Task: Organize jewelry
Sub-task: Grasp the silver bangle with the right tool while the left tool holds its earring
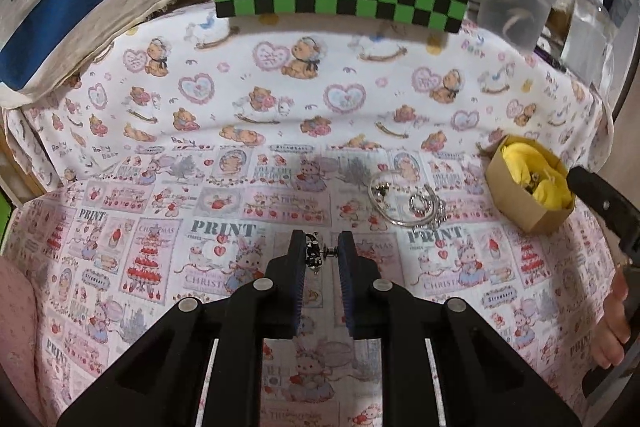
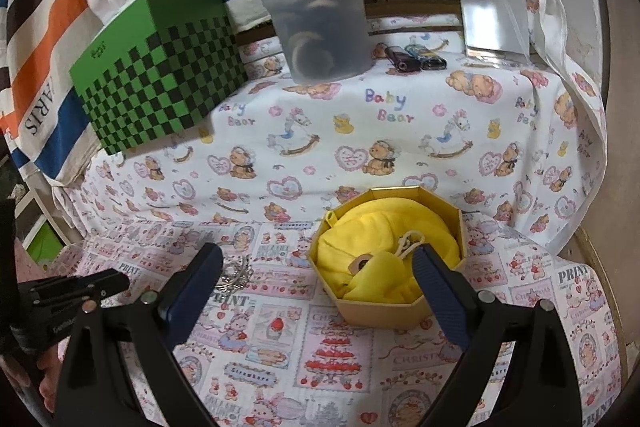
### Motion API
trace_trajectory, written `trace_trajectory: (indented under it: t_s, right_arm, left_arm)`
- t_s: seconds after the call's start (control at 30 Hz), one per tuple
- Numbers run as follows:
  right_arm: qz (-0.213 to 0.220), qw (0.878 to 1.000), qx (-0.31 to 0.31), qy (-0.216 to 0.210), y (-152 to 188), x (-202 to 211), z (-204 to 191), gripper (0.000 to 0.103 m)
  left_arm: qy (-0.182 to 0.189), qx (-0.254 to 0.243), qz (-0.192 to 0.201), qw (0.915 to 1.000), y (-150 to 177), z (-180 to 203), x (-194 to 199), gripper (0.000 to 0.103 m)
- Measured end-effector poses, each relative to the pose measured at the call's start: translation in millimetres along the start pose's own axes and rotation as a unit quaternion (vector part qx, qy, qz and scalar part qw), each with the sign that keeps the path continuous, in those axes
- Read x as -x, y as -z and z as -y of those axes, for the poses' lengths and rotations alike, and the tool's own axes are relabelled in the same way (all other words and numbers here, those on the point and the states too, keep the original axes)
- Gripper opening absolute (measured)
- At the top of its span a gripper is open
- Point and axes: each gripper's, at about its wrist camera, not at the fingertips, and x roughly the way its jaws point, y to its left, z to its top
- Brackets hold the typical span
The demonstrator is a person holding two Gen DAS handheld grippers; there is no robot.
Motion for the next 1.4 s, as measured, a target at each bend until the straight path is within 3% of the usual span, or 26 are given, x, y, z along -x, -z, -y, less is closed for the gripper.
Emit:
trace_trajectory:
  t_s: [0.4,0.57,0.97,1.07,1.2,1.4]
  right_arm:
    - [0.002,0.999,0.031,-0.013,1.7,7.8,-20.8,0.095]
    - [-0.023,0.999,0.026,-0.020,0.3,2.0,-34.9,0.095]
    - [-0.149,0.988,0.043,0.001,-0.7,-79.0,-98.1,0.095]
    - [-0.165,0.985,0.055,0.004,4.8,-97.4,-111.4,0.095]
    - [-0.181,0.981,0.074,0.015,11.5,-117.7,-123.3,0.095]
    - [-0.177,0.981,0.074,0.032,12.1,-129.4,-120.8,0.089]
  left_arm:
    - [-0.002,0.012,0.015,0.9998,-1.0,-7.4,-1.7,0.015]
    - [-0.020,0.026,0.035,0.9988,2.3,-19.0,-10.0,0.015]
    - [-0.035,0.076,0.035,0.9958,-1.6,-56.4,-19.9,0.015]
    - [-0.051,0.077,0.032,0.9952,-1.5,-58.1,-24.9,0.015]
    - [-0.044,0.090,0.031,0.9945,-3.4,-64.9,-25.3,0.015]
    - [-0.047,0.087,0.036,0.9945,-4.8,-63.7,-22.9,0.015]
